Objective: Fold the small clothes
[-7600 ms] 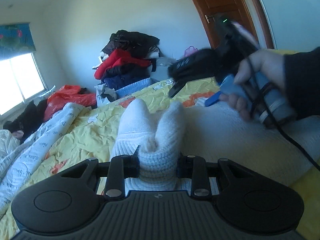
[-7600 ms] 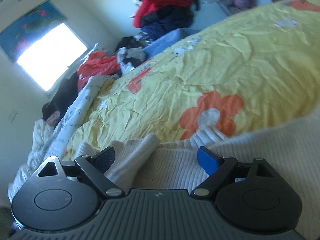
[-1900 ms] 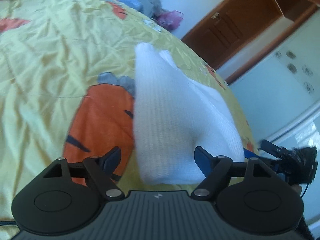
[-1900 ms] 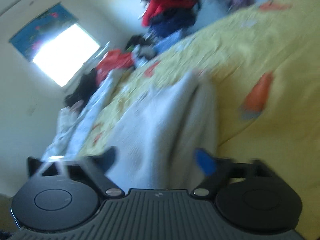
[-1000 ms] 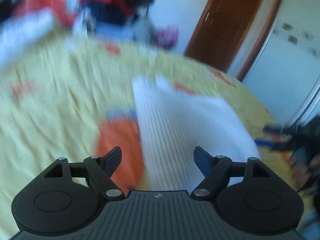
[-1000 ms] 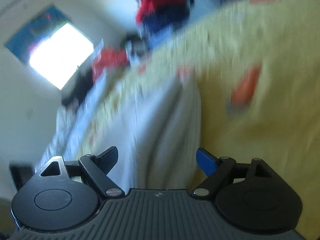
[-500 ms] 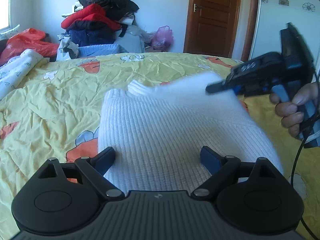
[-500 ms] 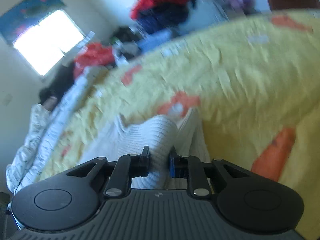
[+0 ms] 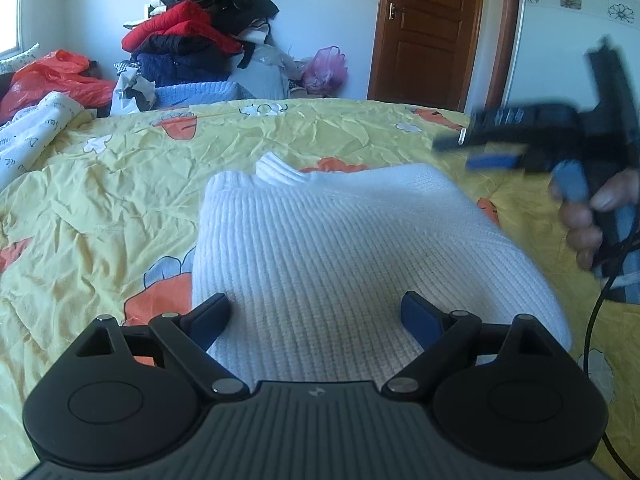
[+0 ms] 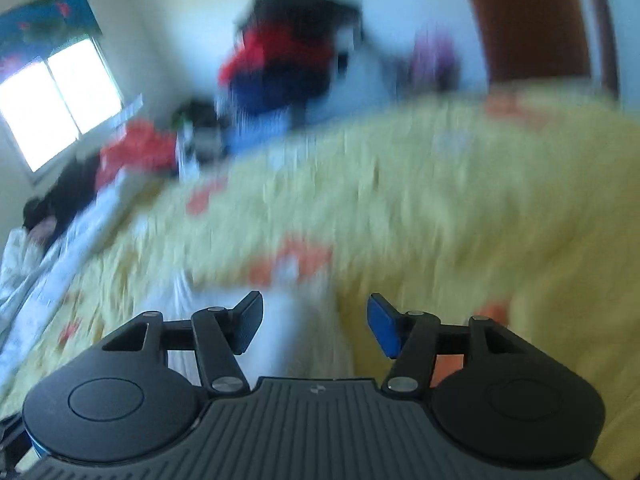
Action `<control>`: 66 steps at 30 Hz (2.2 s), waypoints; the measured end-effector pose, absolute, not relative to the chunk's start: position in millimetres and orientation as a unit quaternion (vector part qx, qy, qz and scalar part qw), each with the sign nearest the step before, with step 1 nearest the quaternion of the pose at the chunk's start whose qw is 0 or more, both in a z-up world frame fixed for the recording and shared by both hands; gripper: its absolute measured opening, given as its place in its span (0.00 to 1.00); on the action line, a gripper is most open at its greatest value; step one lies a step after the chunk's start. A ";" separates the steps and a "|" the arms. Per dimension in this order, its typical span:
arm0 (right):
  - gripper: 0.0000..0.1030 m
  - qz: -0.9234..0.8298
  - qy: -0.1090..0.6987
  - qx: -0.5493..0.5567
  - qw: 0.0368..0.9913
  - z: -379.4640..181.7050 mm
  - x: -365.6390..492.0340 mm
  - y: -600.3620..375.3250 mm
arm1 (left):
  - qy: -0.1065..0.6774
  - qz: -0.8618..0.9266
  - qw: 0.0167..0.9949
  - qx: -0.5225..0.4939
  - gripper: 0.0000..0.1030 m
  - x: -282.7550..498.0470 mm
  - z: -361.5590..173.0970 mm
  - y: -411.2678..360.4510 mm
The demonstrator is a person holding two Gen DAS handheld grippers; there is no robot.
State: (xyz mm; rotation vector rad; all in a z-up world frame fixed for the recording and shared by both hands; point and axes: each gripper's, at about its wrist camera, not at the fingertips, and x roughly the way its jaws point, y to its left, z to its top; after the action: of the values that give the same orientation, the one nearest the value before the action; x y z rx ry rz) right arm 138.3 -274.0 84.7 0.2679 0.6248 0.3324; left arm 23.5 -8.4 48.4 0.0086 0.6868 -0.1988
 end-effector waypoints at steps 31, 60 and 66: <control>0.66 0.284 0.377 0.042 0.880 41.5 168.4 -211.5 | 0.300 -0.160 0.938 0.064 0.93 11.1 36.3 -41.6; 0.73 0.222 0.372 0.038 0.900 54.7 94.1 -240.8 | 0.311 -0.076 0.946 0.048 0.91 58.2 47.2 3.8; 0.75 0.265 0.281 0.027 0.922 97.9 19.9 -231.7 | 0.288 -0.095 0.953 -0.014 0.91 -11.4 62.7 17.2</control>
State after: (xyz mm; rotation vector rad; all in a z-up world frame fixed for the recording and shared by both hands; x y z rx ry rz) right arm 19.9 -231.7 97.9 0.0550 0.5776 0.5452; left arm -11.4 17.2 62.7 -0.0286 0.5843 -0.1940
